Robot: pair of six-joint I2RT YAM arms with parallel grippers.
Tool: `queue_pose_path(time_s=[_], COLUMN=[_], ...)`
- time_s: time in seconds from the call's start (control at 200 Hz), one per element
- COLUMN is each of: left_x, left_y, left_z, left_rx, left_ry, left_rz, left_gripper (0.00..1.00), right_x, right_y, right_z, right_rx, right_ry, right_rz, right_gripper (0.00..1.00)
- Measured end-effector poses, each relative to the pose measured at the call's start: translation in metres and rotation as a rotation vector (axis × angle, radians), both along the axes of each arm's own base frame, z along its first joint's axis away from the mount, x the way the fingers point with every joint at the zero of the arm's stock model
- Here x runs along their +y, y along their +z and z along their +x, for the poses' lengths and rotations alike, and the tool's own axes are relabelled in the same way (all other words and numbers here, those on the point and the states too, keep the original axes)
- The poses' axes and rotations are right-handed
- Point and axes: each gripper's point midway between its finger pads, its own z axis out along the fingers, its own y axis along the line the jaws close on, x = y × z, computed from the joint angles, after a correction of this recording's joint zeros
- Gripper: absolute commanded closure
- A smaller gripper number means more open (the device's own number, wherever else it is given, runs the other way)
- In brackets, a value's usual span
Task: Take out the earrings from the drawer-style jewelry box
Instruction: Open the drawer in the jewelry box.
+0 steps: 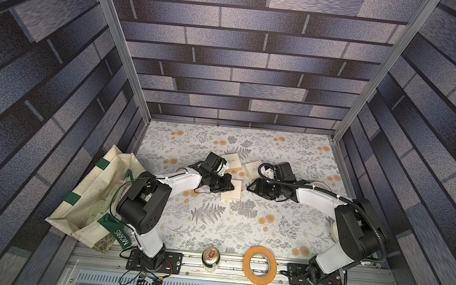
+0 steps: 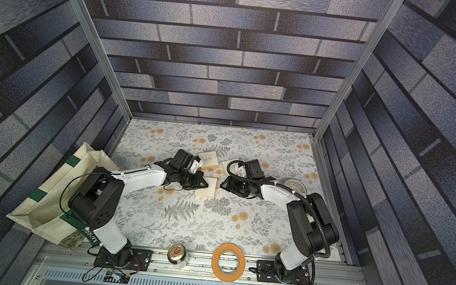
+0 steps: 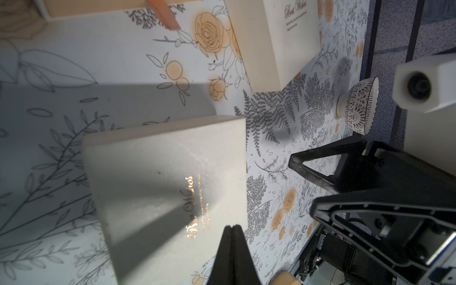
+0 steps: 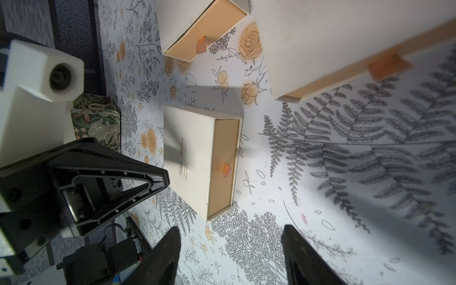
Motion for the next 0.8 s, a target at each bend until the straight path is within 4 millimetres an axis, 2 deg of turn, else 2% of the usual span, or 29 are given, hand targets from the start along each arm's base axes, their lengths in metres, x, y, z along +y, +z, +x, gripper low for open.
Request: queue_pose_path(time_s=[0.336,0.526,0.701,0.801], left_x=[0.004,0.004,0.004,0.005], left_y=[0.005,-0.004,-0.010,-0.012], left_z=[0.015,0.019,0.018,0.018], left_rx=[-0.032,-0.023,-0.009,-0.003], left_ry=[0.024,0.025,0.025,0.025], left_rz=[-0.042,-0.045,-0.037,-0.034], left_gripper=[1.00,1.00,1.00,1.00], right_x=[0.003,0.004,0.004,0.005], right_y=[0.000,0.000,-0.001,0.000], right_z=[-0.003,-0.003,-0.003,-0.001], right_rx=[0.006,0.008,0.014,0.012], right_ry=[0.005,0.004,-0.005,-0.011], right_rz=[0.001,0.000,0.002,0.009], right_gripper=[0.34,0.35,0.39,0.46])
